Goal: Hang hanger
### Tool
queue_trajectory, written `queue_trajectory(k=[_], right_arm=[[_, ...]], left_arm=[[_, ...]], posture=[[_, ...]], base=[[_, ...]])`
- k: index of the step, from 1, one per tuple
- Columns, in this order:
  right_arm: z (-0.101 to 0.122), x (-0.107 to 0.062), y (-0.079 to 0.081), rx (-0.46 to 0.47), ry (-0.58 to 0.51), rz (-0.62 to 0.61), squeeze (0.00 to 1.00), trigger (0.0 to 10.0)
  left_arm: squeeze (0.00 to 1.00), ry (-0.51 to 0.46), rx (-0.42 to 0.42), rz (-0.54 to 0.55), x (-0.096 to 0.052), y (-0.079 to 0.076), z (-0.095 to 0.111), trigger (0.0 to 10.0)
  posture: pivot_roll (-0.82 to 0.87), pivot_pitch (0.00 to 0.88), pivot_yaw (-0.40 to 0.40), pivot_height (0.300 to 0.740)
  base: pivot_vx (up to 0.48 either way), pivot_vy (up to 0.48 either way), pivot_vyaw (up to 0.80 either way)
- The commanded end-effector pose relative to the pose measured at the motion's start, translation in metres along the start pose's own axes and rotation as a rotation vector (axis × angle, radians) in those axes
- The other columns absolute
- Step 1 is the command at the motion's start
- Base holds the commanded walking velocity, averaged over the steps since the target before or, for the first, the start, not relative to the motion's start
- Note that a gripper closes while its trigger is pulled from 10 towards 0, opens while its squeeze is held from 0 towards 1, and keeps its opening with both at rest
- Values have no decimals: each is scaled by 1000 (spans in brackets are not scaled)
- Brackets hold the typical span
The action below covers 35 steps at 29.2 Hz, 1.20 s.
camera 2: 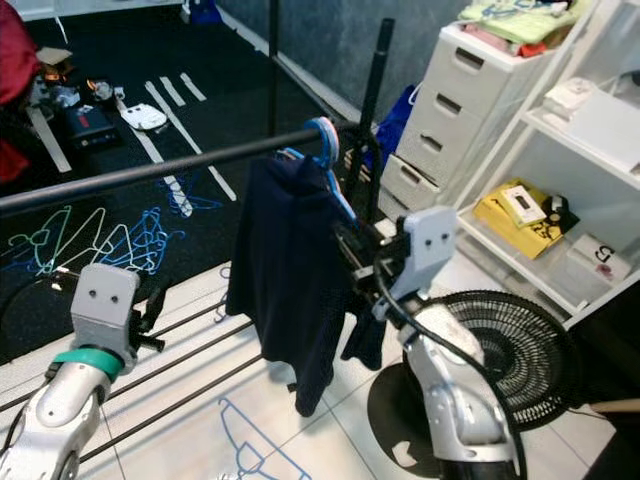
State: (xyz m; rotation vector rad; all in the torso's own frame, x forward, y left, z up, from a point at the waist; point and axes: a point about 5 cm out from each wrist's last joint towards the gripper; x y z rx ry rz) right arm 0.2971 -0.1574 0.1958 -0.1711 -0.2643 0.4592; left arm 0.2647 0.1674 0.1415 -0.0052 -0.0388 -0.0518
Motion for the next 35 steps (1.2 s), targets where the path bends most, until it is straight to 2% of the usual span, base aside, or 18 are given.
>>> queue_trajectory(k=[1,5,6,7,8,9,10,14,17,18,19,22,24,28,30,35], right_arm=[[-4,-2,-3,-16,26,7,0,10000],[-3,3,-8,-30,27,-11,0,10000],[-5,8,-15,-56,41,-54,635,10000],[-5,8,-15,-56,41,-54,635,10000],[-7,15,-23,-72,59,-109,1000,10000],[-7,15,-23,-72,59,-109,1000,10000],[-10,24,-36,-73,77,-166,1000,10000],[-10,28,-41,-56,76,-173,1000,10000],[-4,47,-37,-21,58,4,1000,10000],[-3,52,-36,-32,60,61,659,10000],[-2,55,-35,-47,67,103,0,10000],[0,62,-40,-79,77,128,0,10000],[0,68,-49,-97,94,108,0,10000],[-2,71,-55,-121,117,81,0,10000],[-5,76,-68,-232,174,17,0,10000],[-4,79,-75,-266,185,19,0,10000]], left_arm=[[0,17,-1,-14,-2,-2,-2,10000],[0,18,1,-17,-2,-2,-1,10000],[0,17,3,-19,-2,-1,0,10000],[0,17,3,-19,-2,-1,0,10000],[0,17,6,-21,-2,0,1,10000],[0,17,6,-21,-2,0,1,10000],[0,16,10,-24,-2,0,2,10000],[0,15,13,-25,-2,1,3,10000],[0,16,30,-29,-3,5,6,10000],[0,16,35,-29,-4,6,8,10000],[0,14,39,-27,-4,7,8,10000],[0,12,42,-19,-5,9,10,10000],[0,13,45,-9,-8,11,10,10000],[0,13,46,-7,-9,11,11,10000],[0,15,56,-2,-11,14,12,10000],[0,16,63,-5,-10,15,14,10000]], posture=[[10,73,27,740],[16,81,33,740],[21,91,38,740],[21,91,38,740],[25,92,40,740],[25,92,40,740],[40,99,45,740],[40,99,45,740],[64,126,54,740],[74,132,48,740],[77,132,46,740],[88,133,41,740],[104,135,38,740],[117,138,39,740],[128,134,47,740],[131,130,52,740]], base=[[0,0,0],[0,0,0],[0,0,0],[0,0,0],[0,0,0],[0,0,0],[0,0,0],[0,0,0],[0,0,0],[0,0,0],[0,0,0],[0,0,0],[0,0,0],[0,0,0],[0,0,0],[0,0,0]])
Point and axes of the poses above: a point about 5 cm out from each wrist's last joint towards the gripper, its own x axis pointing out of the wrist towards the gripper, its own z axis along the axis of the wrist's last joint, y = z × x, and after that the axes turned 13 degrees about -x, right-handed
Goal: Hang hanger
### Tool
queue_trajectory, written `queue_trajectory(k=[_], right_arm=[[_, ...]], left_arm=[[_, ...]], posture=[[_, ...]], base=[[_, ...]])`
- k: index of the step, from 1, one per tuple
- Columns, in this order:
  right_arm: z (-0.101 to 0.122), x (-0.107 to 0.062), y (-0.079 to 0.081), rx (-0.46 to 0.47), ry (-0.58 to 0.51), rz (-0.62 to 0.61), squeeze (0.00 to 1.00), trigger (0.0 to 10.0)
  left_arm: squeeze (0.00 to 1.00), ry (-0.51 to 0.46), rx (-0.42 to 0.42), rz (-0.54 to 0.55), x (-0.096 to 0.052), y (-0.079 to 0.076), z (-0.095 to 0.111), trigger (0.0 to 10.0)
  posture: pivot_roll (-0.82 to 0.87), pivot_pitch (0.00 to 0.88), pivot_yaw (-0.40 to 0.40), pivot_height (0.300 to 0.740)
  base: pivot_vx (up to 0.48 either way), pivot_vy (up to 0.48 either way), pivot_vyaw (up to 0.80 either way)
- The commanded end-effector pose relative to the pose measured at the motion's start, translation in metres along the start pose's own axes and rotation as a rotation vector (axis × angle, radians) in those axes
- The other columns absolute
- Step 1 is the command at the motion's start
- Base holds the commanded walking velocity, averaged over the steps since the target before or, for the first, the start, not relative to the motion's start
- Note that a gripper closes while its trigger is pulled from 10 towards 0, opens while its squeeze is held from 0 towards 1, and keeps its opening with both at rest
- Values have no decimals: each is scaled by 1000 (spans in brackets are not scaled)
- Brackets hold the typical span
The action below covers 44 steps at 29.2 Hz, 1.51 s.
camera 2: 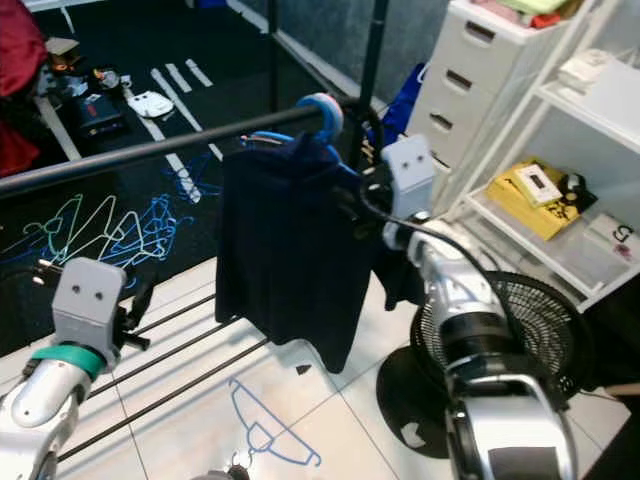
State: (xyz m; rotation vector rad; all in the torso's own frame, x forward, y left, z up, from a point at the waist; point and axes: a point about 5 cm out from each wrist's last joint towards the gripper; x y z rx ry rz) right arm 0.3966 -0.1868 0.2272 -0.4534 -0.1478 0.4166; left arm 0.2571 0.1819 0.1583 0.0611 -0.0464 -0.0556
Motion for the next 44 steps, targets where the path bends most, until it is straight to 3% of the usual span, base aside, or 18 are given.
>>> queue_trajectory(k=[1,5,8,9,14,20,26,27,28,29,33,44], right_arm=[[-2,0,-2,-29,12,22,0,10000],[-5,0,-5,-48,32,57,0,10000],[-8,-1,-4,-4,31,103,0,10000],[-11,-3,2,47,12,205,0,9804],[-14,-4,11,73,16,317,0,10000],[-16,-3,14,63,21,344,0,10000],[-21,-1,15,-6,81,305,0,10000],[-22,1,14,-14,103,279,0,9294],[-22,1,14,-14,103,279,0,9294],[-21,3,14,11,101,278,0,0],[-19,4,17,75,84,326,0,0],[-13,3,17,68,32,394,0,0]], left_arm=[[0,20,-1,-5,-2,0,-3,10000],[0,17,1,-10,-1,-1,-1,10000],[0,18,2,-10,-2,-1,0,10000],[0,19,3,-7,-2,0,0,10000],[0,19,2,-6,-2,0,0,10000],[0,20,1,-4,-1,-1,0,10000],[0,19,-2,-2,-1,-1,0,10000],[0,17,-4,0,0,-1,0,10000],[0,17,-4,0,0,-1,0,10000],[0,14,-7,6,-1,-1,0,10000],[0,11,-15,17,0,-1,0,10000],[0,4,-28,17,3,-4,-1,10000]], posture=[[135,130,54,740],[137,131,55,740],[139,131,56,740],[140,132,56,740],[140,131,53,740],[139,131,52,740],[137,124,48,740],[138,122,44,740],[138,122,44,740],[142,119,35,740],[135,114,29,740],[116,103,28,740]], base=[[0,0,0],[0,0,0],[0,0,0],[0,0,0],[0,0,0],[0,0,0],[0,0,0],[0,0,0],[0,0,0],[0,0,0],[0,0,0],[0,0,0]])
Point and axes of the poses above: a point about 5 cm out from each wrist's last joint towards the gripper, its own x axis pointing out of the wrist towards the gripper, its own z axis along the axis of the wrist's last joint, y = z × x, and after that the axes turned 13 degrees about -x, right-handed
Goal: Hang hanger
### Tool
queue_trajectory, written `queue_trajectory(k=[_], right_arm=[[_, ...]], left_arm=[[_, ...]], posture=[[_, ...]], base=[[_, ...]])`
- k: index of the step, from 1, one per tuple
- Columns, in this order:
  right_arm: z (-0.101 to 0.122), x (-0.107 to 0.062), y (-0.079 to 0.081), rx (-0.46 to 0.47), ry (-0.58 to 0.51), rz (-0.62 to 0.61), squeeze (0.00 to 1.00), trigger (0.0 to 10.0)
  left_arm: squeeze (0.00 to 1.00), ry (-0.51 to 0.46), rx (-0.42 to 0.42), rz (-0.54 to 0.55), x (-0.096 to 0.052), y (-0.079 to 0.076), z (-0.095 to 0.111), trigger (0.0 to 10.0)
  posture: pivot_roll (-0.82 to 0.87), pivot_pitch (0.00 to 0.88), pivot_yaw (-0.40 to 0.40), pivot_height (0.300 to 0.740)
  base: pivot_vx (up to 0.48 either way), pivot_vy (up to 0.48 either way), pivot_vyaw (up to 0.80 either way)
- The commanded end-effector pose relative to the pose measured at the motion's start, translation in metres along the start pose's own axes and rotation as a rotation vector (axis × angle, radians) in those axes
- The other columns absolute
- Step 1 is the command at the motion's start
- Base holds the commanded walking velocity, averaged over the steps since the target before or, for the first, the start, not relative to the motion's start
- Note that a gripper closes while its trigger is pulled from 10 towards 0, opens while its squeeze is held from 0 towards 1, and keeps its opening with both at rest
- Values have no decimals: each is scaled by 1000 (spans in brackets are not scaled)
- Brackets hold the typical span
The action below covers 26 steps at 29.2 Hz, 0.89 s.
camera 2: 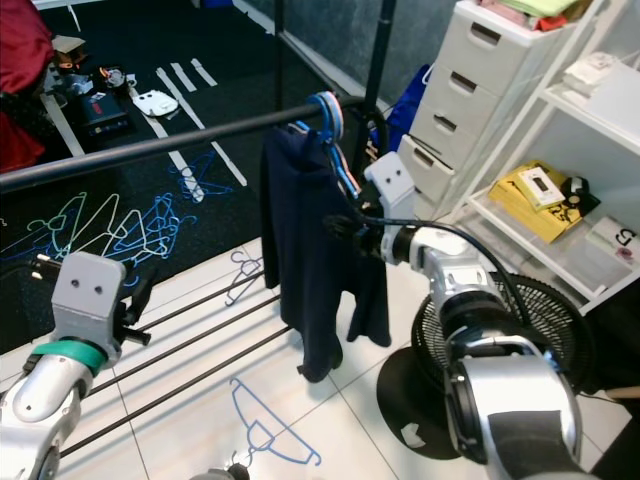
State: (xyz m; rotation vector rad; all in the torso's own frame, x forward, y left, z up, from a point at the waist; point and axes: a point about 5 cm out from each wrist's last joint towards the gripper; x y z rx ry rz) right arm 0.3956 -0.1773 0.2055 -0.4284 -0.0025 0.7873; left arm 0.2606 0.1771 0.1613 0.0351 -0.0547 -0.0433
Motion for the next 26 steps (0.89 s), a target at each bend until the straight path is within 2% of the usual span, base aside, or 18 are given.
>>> queue_trajectory(k=[1,2,5,6,8,12,13,14,15,17,19,26], right_arm=[[4,1,0,-5,-26,31,0,0],[4,1,0,-5,-26,31,0,0],[13,9,15,-90,-80,179,0,0],[13,9,15,-90,-80,179,0,0],[25,18,34,-182,-151,264,0,0],[25,18,34,-182,-151,264,0,0],[32,23,44,-217,-188,296,0,3804],[32,23,44,-217,-188,296,0,3804],[39,32,56,-236,-225,308,0,10000],[39,32,56,-236,-225,308,0,10000],[47,45,64,-237,-252,254,0,10000],[63,53,59,-228,-295,209,0,10000]], left_arm=[[0,12,-4,4,0,0,-4,10000],[0,12,-4,4,0,0,-4,10000],[0,-12,-5,14,3,3,3,10000],[0,-12,-5,14,3,3,3,10000],[0,-56,52,-13,2,5,12,10000],[0,-56,52,-13,2,5,12,10000],[0,-74,74,-24,2,5,15,10000],[0,-74,74,-24,2,5,15,10000],[0,-88,96,-22,4,6,15,10000],[0,-88,96,-22,4,6,15,10000],[0,-111,101,-1,9,6,15,10000],[0,-123,95,17,11,1,13,10000]], posture=[[113,102,27,740],[113,102,27,740],[96,97,32,740],[96,97,32,740],[78,75,55,740],[78,75,55,740],[71,62,62,740],[71,62,62,740],[55,26,62,740],[55,26,62,740],[55,8,48,740],[49,0,41,740]], base=[[0,0,0],[0,0,0],[0,0,0],[0,0,0],[0,0,0],[0,0,0],[0,0,0],[0,0,0],[0,0,0],[0,0,0],[0,0,0],[0,0,0]])
Point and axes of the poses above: a point about 5 cm out from each wrist's last joint towards the gripper, its own x axis pointing out of the wrist towards the gripper, its own z axis along the axis of the wrist's last joint, y = z × x, and after that the axes turned 13 degrees about -x, right-handed
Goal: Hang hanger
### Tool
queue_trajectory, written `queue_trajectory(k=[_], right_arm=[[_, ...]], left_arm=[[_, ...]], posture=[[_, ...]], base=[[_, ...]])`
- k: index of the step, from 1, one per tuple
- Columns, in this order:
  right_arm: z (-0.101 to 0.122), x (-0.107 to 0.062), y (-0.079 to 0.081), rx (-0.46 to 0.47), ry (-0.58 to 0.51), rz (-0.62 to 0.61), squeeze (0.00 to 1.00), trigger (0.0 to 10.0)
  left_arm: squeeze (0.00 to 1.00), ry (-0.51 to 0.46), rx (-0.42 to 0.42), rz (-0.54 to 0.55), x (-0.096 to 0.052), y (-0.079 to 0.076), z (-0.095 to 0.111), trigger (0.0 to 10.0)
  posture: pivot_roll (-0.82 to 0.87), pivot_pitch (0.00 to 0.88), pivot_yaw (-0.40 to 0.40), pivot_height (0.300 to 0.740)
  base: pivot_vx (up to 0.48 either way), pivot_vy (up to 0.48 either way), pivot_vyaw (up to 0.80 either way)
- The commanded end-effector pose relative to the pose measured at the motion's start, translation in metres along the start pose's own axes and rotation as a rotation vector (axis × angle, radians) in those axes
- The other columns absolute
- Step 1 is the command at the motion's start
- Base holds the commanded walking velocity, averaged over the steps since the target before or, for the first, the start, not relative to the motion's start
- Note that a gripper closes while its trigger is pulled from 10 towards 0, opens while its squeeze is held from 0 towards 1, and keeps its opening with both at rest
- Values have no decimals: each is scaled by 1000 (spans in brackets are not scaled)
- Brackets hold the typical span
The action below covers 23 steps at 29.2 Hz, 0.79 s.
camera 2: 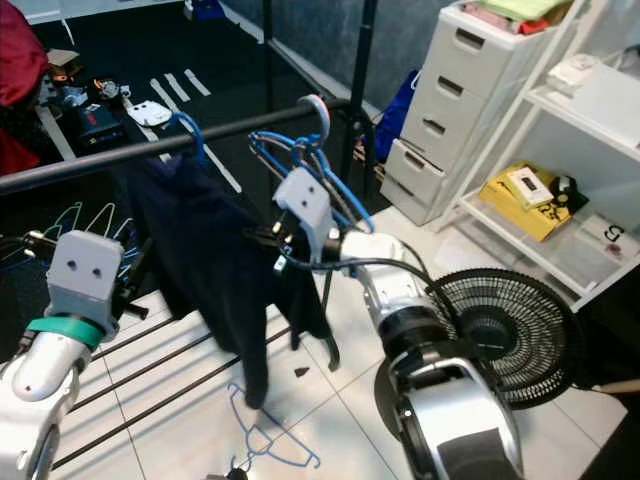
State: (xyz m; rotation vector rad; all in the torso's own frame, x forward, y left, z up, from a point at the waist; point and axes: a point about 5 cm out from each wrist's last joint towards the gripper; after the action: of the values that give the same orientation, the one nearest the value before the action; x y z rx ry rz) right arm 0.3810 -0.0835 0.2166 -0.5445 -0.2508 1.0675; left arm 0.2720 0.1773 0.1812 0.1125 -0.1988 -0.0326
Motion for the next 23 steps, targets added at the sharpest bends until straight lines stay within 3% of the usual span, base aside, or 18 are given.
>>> queue_trajectory(k=[1,12,16,21,22,23], right_arm=[[16,2,-9,-32,-70,-24,0,10000],[20,2,-15,-15,-58,-47,0,10000],[4,0,-18,60,59,-176,0,10000],[-1,-3,-16,82,67,-216,0,10000],[-5,-5,-14,101,62,-234,137,10000],[-8,-6,-12,132,57,-240,369,10000]], left_arm=[[0,20,14,4,-2,-1,-7,10000],[0,17,17,7,-3,-2,-7,10000],[0,7,42,3,-3,2,-6,10000],[0,0,41,-7,-2,2,-4,10000],[0,-4,37,-20,-2,1,-2,10000],[0,-5,36,-30,-1,0,-1,10000]], posture=[[49,0,40,740],[46,6,51,740],[51,19,71,740],[51,22,78,740],[50,24,79,740],[53,25,80,740]], base=[[0,0,0],[0,0,0],[0,0,0],[0,0,0],[0,0,0],[0,0,0]])
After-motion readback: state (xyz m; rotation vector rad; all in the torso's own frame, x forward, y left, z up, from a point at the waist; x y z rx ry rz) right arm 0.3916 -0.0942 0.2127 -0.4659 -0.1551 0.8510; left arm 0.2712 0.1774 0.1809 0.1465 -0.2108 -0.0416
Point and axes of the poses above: a point about 5 cm out from each wrist's last joint towards the gripper, its own x axis pointing out of the wrist towards the gripper, its own z axis along the axis of the wrist's last joint, y = z × x, and after that the axes turned 13 degrees about -x, right-handed
